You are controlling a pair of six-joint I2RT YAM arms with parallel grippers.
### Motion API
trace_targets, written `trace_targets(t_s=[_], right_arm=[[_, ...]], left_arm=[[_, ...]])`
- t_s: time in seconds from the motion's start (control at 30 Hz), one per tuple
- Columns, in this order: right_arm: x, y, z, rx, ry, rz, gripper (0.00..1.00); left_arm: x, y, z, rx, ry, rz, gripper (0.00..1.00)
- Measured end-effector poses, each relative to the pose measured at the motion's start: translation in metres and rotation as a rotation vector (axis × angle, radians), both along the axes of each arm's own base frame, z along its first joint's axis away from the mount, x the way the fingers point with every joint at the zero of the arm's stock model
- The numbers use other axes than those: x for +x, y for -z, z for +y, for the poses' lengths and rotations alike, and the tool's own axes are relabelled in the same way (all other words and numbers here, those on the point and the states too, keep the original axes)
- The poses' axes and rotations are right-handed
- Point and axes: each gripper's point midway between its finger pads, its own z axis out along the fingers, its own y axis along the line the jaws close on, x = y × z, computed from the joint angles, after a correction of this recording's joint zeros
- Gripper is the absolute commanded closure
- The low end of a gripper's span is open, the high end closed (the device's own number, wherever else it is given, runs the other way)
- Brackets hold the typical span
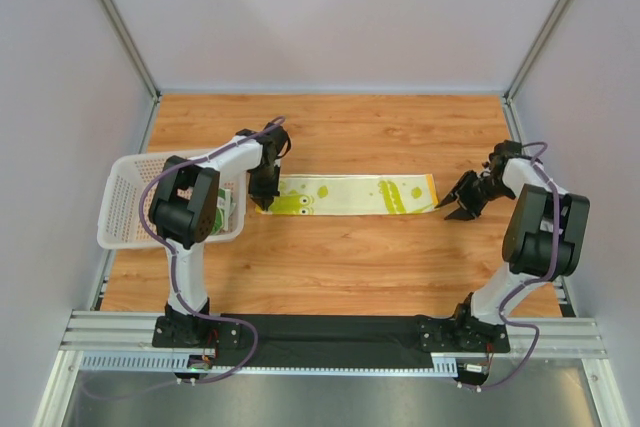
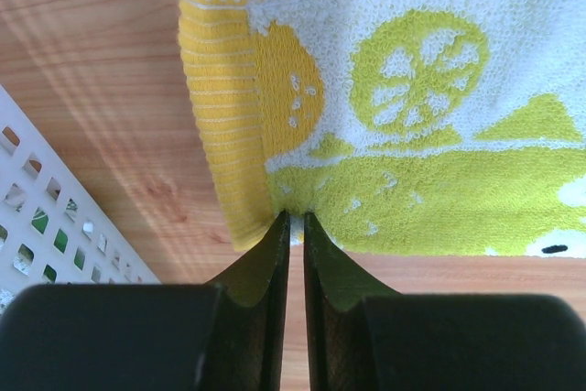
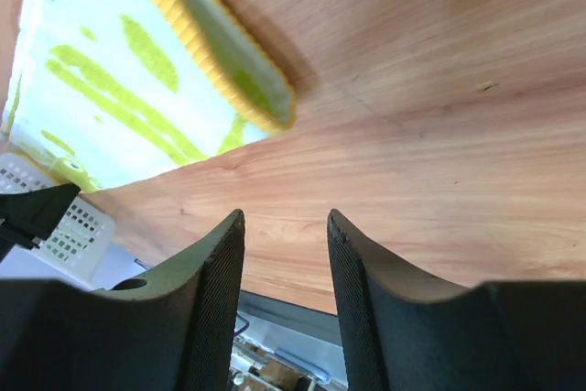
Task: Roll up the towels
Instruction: Fold the towel
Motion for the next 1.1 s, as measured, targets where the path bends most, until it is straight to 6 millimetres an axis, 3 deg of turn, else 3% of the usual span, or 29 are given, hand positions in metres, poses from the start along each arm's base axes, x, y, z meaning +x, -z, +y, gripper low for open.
trace_targets(t_s=[0.13,0.5,0.77,1.1], right_arm=[[0.002,-0.008,0.004,-0.011,-0.016,-0.040,0.56],[0.010,0.014,0.007,0.002,-0.017,-0.006,0.53],[0.038,0.020,0.001,-0.004,-0.008,-0.034,0.55],[0.039,0.025,0.004,0.006,-0.012,-0.027,0.57]], left_arm=[[0.000,-0.001,0.000,-0.002,0.000,0.001,0.83],[0.002,-0.002,-0.001,-0.002,0.000,0.005,0.83],[0.001,-0.002,-0.001,-0.001,0.003,0.007,0.83],[0.003,-0.005,-0.002,-0.002,0.005,0.004,0.83]])
